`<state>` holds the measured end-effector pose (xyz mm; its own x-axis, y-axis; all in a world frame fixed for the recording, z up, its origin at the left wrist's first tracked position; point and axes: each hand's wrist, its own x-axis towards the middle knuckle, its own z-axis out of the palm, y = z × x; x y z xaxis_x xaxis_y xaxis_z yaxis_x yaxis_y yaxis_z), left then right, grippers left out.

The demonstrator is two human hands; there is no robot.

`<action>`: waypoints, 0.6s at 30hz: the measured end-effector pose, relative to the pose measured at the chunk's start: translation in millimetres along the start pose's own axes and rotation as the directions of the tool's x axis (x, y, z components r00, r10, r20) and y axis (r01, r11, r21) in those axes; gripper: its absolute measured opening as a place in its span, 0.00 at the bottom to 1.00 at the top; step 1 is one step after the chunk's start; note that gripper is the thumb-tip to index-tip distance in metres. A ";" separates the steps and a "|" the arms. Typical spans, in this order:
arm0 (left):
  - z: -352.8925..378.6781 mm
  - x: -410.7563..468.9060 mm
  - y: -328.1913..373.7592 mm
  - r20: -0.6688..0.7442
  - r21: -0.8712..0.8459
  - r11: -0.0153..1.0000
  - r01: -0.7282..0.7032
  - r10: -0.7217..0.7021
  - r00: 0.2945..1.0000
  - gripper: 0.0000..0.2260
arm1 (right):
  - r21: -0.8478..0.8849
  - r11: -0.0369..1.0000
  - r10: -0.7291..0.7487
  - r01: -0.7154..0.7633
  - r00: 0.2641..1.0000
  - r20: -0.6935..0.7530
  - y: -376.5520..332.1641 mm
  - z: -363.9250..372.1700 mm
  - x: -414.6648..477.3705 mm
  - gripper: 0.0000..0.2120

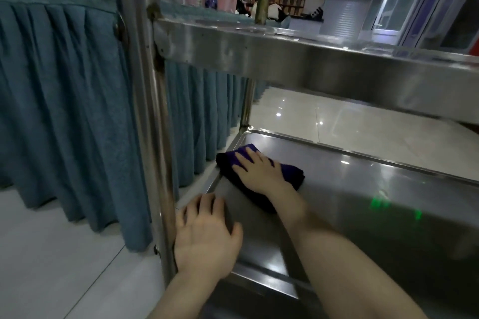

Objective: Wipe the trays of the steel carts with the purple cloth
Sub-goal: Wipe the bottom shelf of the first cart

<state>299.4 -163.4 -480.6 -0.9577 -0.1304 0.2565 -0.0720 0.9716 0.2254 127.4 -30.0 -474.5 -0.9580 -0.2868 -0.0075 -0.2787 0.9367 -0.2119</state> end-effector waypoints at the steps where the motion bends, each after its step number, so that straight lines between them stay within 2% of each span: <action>1: 0.7 -0.1 -1.1 -0.003 -0.004 1.000 -0.006 0.006 1.000 0.22 | -0.009 0.999 -0.044 0.043 0.999 -0.012 -4.6 2.7 -1.8 0.25; 5: 1.1 -1.0 -4.1 -0.009 -0.006 0.999 -0.039 0.039 0.999 0.21 | -0.021 0.996 -0.093 0.092 0.995 -0.039 24.4 -5.9 -39.1 0.26; 9: -1.8 -0.6 -3.9 -0.015 -0.031 0.999 -0.026 0.026 1.000 0.15 | -0.077 0.986 0.141 -0.149 0.985 -0.104 124.8 -29.5 -109.5 0.27; 12: -2.0 -1.7 -3.1 -0.025 -0.045 0.999 -0.008 0.007 1.000 0.12 | -0.166 0.893 0.410 -0.419 0.908 -0.090 226.2 -54.4 -181.2 0.25; 14: 0.4 -1.8 -4.3 -0.055 -0.069 0.998 -0.001 -0.003 0.998 0.10 | -0.240 0.807 0.538 -0.540 0.839 -0.081 285.8 -67.8 -233.2 0.24; 16: 6.4 1.6 -8.1 -0.067 -0.094 0.996 -0.001 -0.005 0.998 0.12 | -0.248 0.727 0.642 -0.641 0.762 -0.086 322.8 -76.2 -278.6 0.25; 18: 15.1 5.5 -13.4 -0.041 -0.103 0.995 -0.003 -0.001 0.999 0.17 | -0.246 0.680 0.685 -0.690 0.718 -0.122 339.2 -77.5 -302.3 0.25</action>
<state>290.9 -174.2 -496.5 -0.9455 -0.1391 0.2945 -0.0397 0.9467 0.3197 317.2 390.0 -468.4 -0.8873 0.4601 -0.0313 0.4551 0.8847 0.1013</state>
